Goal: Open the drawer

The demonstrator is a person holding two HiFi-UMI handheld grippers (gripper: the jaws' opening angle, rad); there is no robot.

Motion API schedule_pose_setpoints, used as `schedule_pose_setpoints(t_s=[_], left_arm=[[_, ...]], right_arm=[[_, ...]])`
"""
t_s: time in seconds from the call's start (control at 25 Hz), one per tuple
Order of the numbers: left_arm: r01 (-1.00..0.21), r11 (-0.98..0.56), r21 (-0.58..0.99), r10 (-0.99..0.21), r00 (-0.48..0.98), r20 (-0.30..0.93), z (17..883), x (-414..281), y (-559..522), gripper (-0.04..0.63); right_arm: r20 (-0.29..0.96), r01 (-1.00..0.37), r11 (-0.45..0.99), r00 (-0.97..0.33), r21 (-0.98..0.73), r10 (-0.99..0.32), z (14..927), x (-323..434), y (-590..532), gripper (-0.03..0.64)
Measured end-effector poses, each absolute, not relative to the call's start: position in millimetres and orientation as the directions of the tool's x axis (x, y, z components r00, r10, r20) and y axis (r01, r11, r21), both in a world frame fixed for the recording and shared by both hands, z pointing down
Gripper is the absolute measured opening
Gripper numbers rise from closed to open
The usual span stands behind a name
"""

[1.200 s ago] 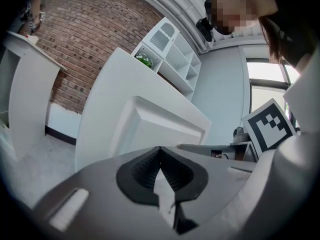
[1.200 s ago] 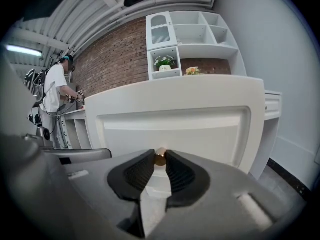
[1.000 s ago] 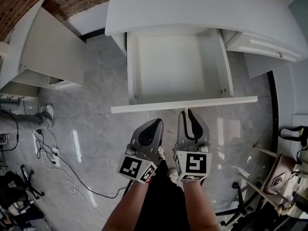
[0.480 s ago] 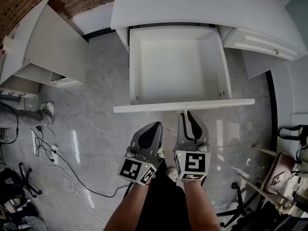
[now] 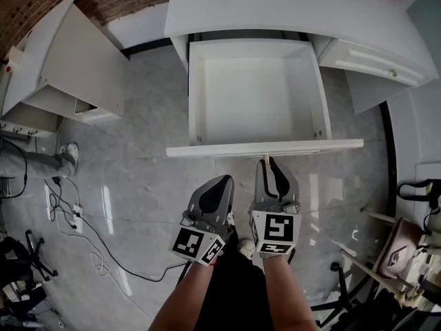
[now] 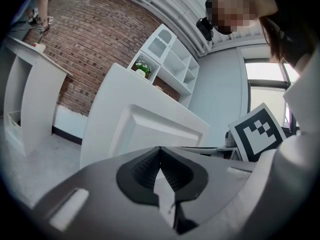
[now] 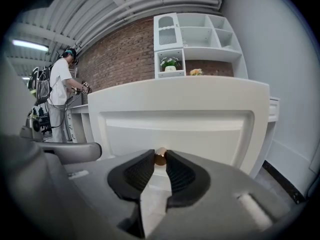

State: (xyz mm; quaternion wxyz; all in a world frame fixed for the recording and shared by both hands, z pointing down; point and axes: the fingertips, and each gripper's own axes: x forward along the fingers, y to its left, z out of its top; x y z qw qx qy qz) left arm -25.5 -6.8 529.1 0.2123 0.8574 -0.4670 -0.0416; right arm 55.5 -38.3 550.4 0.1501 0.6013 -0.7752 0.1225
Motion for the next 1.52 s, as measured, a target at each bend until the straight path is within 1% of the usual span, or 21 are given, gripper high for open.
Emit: schedule_pose_setpoints(t_s=[0.28, 0.4, 0.52, 0.56, 0.6, 0.8, 1.04, 1.52], left_arm=[[-0.789, -0.469, 0.397, -0.822, 0.555, 0.131, 523.6, -30.1, -1.6, 0.003], [-0.795, -0.467, 0.387, -0.827, 0.548, 0.128, 518.0, -30.7, 0.1, 0.003], [-0.802, -0.462, 0.379, -0.835, 0.538, 0.121, 512.0, -31.3, 2.4, 0.003], [-0.803, -0.462, 0.377, -0.836, 0.537, 0.118, 509.5, -30.5, 3.6, 0.003], [-0.803, -0.465, 0.373, -0.835, 0.538, 0.115, 506.6, -29.3, 5.1, 0.003], [-0.797, -0.502, 0.336, -0.821, 0.561, 0.106, 490.1, -22.7, 17.4, 0.003], [-0.806, -0.494, 0.325, -0.834, 0.546, 0.086, 469.6, -26.6, 33.6, 0.003], [-0.791, -0.516, 0.329, -0.833, 0.553, 0.025, 384.8, -20.4, 51.5, 0.003]], right_arm=[[0.376, -0.977, 0.2, -0.215, -0.079, -0.901, 550.8, 56.1, -32.8, 0.08], [0.363, -0.976, 0.204, -0.219, -0.079, -0.906, 547.2, 61.3, -22.7, 0.076], [0.335, -0.974, 0.219, -0.226, -0.06, -0.914, 537.9, 64.2, -12.6, 0.035], [0.325, -0.973, 0.222, -0.23, -0.061, -0.917, 534.0, 65.2, -9.5, 0.01], [0.316, -0.972, 0.226, -0.235, -0.066, -0.919, 529.8, 66.1, -6.5, 0.003], [0.276, -0.963, 0.261, -0.271, -0.074, -0.922, 505.6, 72.4, 10.5, 0.003], [0.247, -0.957, 0.283, -0.29, -0.065, -0.925, 470.5, 86.8, 32.3, 0.002], [0.2, -0.956, 0.281, -0.293, -0.089, -0.935, 398.4, 116.8, 69.5, 0.002]])
